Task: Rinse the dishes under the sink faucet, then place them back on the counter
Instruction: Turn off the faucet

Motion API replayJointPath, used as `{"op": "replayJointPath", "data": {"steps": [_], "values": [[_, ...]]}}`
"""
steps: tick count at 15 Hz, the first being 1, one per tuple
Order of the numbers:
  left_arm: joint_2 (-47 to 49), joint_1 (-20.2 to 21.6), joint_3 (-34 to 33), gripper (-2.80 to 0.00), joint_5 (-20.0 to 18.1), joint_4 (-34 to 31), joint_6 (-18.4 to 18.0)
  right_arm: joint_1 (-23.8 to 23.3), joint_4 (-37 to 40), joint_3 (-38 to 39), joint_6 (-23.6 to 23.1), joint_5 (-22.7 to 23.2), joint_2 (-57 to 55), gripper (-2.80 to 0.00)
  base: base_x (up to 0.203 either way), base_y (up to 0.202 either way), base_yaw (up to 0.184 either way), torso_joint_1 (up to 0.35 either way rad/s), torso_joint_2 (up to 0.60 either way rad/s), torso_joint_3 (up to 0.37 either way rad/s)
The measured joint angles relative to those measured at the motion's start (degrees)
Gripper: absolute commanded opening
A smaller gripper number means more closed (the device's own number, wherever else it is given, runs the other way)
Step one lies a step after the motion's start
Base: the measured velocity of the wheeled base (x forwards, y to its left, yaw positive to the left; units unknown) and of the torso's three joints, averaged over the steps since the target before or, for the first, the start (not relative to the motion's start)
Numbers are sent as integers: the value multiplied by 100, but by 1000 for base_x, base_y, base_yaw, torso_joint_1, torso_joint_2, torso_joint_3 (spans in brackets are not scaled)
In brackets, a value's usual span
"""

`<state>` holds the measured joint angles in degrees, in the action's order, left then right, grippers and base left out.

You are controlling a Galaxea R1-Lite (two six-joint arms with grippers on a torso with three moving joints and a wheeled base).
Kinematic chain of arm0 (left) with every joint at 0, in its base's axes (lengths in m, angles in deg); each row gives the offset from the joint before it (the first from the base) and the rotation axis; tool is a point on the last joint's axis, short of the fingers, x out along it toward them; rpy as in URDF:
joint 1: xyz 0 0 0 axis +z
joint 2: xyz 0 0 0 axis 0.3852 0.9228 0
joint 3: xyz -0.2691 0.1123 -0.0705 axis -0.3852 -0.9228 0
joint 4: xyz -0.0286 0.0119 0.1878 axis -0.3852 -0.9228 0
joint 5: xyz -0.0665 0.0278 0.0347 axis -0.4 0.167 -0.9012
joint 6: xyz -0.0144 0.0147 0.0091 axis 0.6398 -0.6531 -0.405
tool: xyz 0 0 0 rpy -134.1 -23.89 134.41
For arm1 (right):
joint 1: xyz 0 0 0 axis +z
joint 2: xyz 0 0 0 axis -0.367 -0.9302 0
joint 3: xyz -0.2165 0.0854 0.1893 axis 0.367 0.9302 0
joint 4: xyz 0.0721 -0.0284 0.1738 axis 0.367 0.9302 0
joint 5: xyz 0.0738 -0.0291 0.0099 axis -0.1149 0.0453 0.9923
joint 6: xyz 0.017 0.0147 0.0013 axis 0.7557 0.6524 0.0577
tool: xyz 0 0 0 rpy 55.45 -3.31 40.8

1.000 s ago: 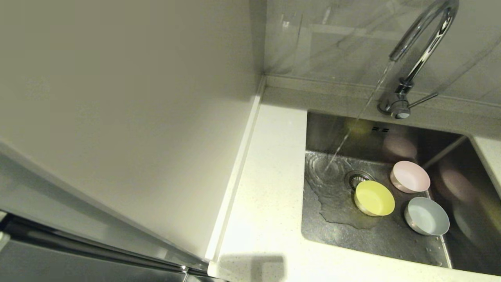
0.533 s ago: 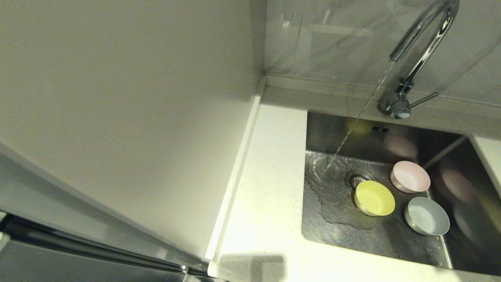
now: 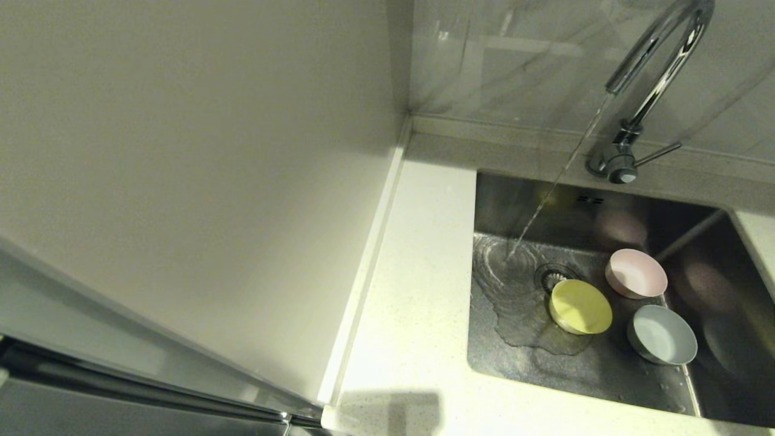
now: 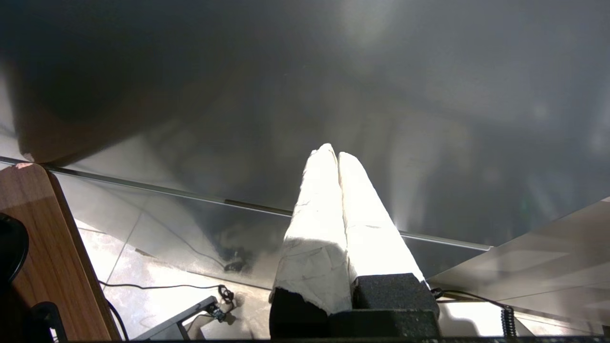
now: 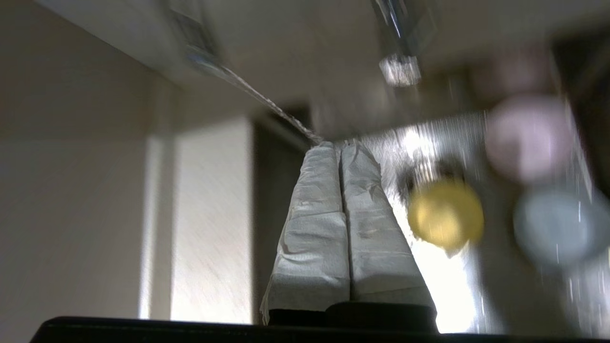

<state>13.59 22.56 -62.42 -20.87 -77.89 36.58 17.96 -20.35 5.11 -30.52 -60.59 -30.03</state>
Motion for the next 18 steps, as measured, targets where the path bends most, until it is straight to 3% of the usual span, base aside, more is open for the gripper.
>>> {"op": "replayJointPath", "data": {"steps": [3,5,7,13,15,18], "values": [[0,0,0,-280,0,0,0,-924,687,-227,94,1264,-746,-280,0,0,0,0,0,0],[0,0,0,-280,0,-1,0,-1441,700,-371,33,2272,-1175,-280,0,0,0,0,0,0],[0,0,0,-280,-2,0,1,-1755,686,-721,271,3053,-1616,-280,0,0,0,0,0,0],[0,0,0,-280,-2,0,0,-2598,677,-1835,2238,4371,-3085,-280,0,0,0,0,0,0],[0,0,0,-280,0,0,1,-2987,707,-1957,2379,4835,-3512,-280,0,0,0,0,0,0],[0,0,0,-280,0,0,1,-3437,1044,-2137,2410,5946,-4038,-280,0,0,0,0,0,0]]}}
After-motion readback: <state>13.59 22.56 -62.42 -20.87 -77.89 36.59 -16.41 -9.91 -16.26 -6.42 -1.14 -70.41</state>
